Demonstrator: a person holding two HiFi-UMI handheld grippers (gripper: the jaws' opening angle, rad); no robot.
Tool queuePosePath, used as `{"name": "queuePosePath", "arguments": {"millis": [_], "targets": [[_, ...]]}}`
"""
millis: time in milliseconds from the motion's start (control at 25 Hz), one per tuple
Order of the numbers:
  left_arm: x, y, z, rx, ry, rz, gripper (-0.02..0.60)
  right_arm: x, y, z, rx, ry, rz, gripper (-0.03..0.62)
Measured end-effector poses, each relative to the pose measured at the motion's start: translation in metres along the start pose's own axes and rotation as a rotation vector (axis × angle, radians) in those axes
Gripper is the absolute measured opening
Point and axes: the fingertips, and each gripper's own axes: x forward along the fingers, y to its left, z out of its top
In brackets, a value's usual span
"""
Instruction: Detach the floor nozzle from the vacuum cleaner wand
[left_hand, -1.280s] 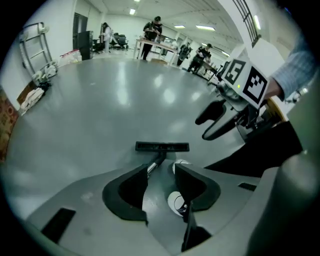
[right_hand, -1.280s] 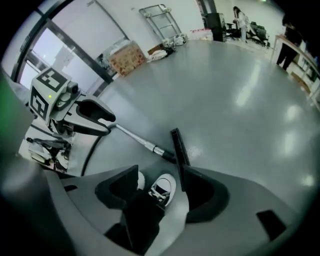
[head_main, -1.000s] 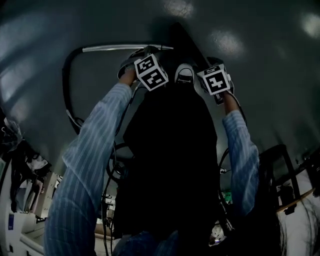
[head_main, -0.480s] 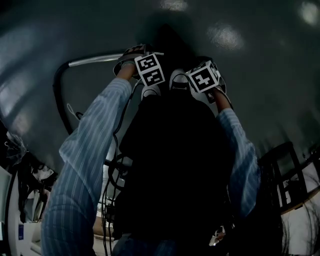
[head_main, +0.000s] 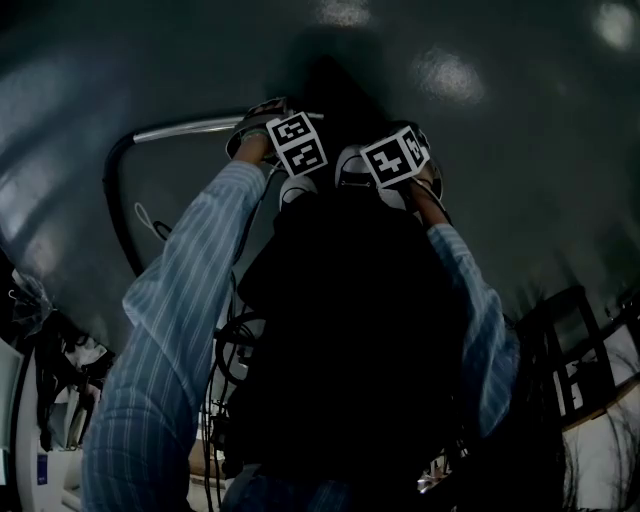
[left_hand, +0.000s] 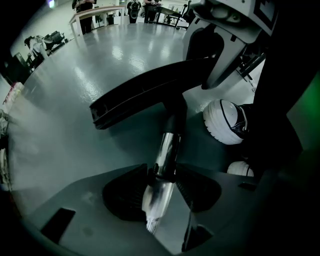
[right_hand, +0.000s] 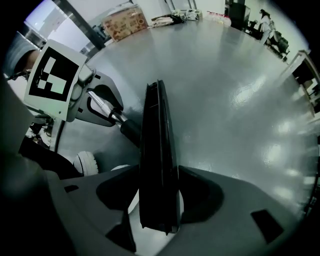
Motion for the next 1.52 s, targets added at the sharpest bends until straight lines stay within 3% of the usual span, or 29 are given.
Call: {"name": "queuePosePath", "arguments": {"millis": [160,320,440,520,640,760,880,1080,1240,1360,1520], "targets": [[-0.002,-0.001,-0.004,-0.047,0.003,0.009,0.164,-0.01,-0.025,-0.011,0.014,0.031,-0.091,0.247],[0.001,-0.01,0.013,-0.059,0.029,-0.001,0.17,-0.032,-0.105,-0.068,0.157,0.093,-0.181,0.235],[0.002,-0.01,0.009,-0.043,0.037,0.002,0.17,-0.041,-0.13,-0.092,0.219,0.139,-0.199,0.232],[0.001,-0.009,0.005,-0.038,0.041,0.0,0.17,-0.04,-0.128,-0.096,0.218,0.151,-0.171,0.232],[-0.007,-0.007,-0.003,-0.061,0.036,-0.002,0.17,-0.033,-0.11,-0.074,0.192,0.058,-0.053,0.236],[-0.038,0.003,-0.014,-0.121,0.01,0.027,0.17,-0.047,-0.087,-0.059,0.298,0.004,0.059,0.238],[-0.078,0.009,-0.02,-0.198,-0.023,0.053,0.17,-0.076,-0.075,-0.052,0.401,-0.036,0.092,0.238],[-0.159,0.002,-0.017,-0.32,-0.059,0.063,0.17,-0.147,-0.049,-0.038,0.526,-0.123,0.188,0.236],[-0.219,-0.016,-0.013,-0.385,-0.075,0.038,0.17,-0.212,-0.014,-0.017,0.527,-0.215,0.259,0.235],[-0.28,-0.03,0.002,-0.437,-0.132,0.039,0.17,-0.27,0.012,-0.006,0.504,-0.279,0.279,0.235],[-0.347,-0.07,0.026,-0.506,-0.22,0.03,0.169,-0.335,0.051,-0.014,0.561,-0.342,0.326,0.235]]}}
